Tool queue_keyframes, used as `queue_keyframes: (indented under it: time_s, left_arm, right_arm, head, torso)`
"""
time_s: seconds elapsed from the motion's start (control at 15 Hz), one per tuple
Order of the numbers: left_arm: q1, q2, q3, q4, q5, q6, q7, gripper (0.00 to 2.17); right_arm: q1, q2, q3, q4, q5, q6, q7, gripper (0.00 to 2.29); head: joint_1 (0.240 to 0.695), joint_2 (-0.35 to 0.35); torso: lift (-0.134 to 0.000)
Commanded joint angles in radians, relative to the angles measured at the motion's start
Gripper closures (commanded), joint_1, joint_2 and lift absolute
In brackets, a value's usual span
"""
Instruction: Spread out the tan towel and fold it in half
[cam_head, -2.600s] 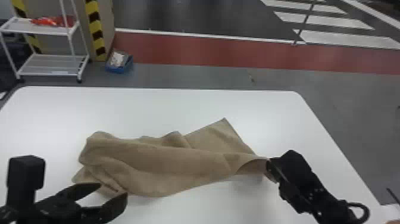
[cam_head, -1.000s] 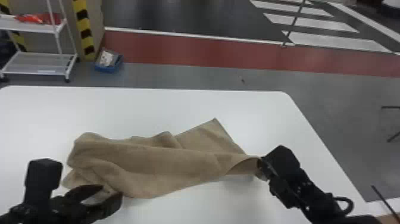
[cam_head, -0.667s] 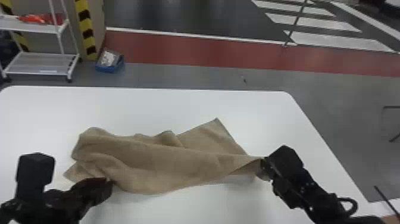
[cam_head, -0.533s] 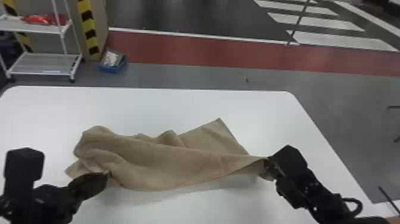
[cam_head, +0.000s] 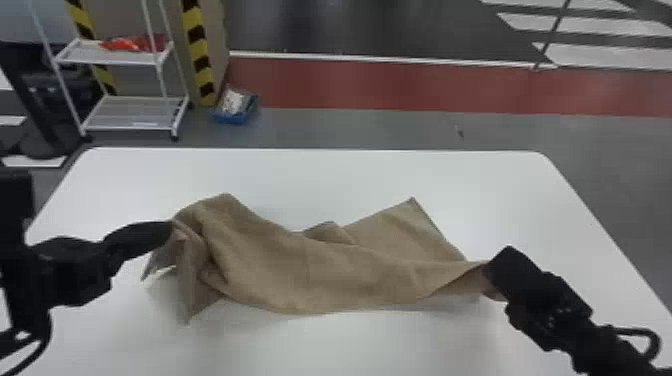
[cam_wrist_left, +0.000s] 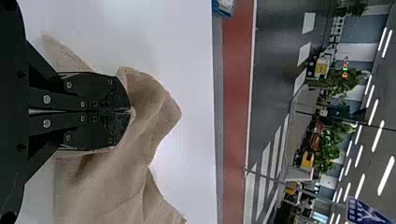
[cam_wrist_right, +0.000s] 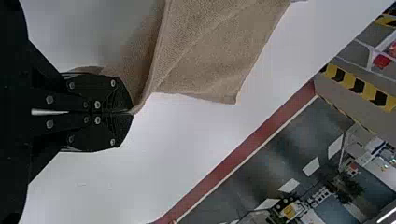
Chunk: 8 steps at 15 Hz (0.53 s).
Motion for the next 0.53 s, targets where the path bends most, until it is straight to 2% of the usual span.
queue_keyframes:
  time_s: [0.0,0.07,0.2,0.27,0.4,0.47]
  left_arm:
    - [-0.073,-0.007,-0.029,0.046,-0.044,0.004,0.002,2.05]
    - [-0.091,-0.007,-0.040,0.084,-0.051,0.007,0.013,1.86]
    - [-0.122,-0.007,-0.073,0.185,-0.094,-0.042,0.073,0.25]
    - [-0.140,-0.007,-0.073,0.225,-0.113,-0.057,0.116,0.00]
    - [-0.172,0.005,-0.066,0.297,-0.146,-0.067,0.200,0.00]
    - [-0.174,0.029,-0.055,0.305,-0.154,-0.067,0.231,0.00]
  right_arm:
    - [-0.014,-0.023,0.030,0.032,0.056,0.000,0.000,1.76]
    - [-0.017,-0.023,0.030,0.038,0.056,0.000,0.000,1.76]
    - [-0.017,-0.023,0.038,0.048,0.056,0.000,0.000,1.76]
    - [-0.017,-0.023,0.043,0.048,0.056,0.000,0.000,1.76]
    - [-0.017,-0.023,0.052,0.046,0.057,0.003,0.002,1.76]
    - [-0.017,-0.022,0.055,0.046,0.059,0.003,0.006,1.76]
  head:
    - [0.695,-0.058]
    - [0.695,-0.054]
    - [0.695,-0.056]
    - [0.695,-0.056]
    - [0.695,-0.029]
    - [0.695,-0.015]
  torso:
    - [-0.124]
    - [-0.124]
    - [-0.124]
    - [-0.124]
    - [-0.124]
    - [-0.124]
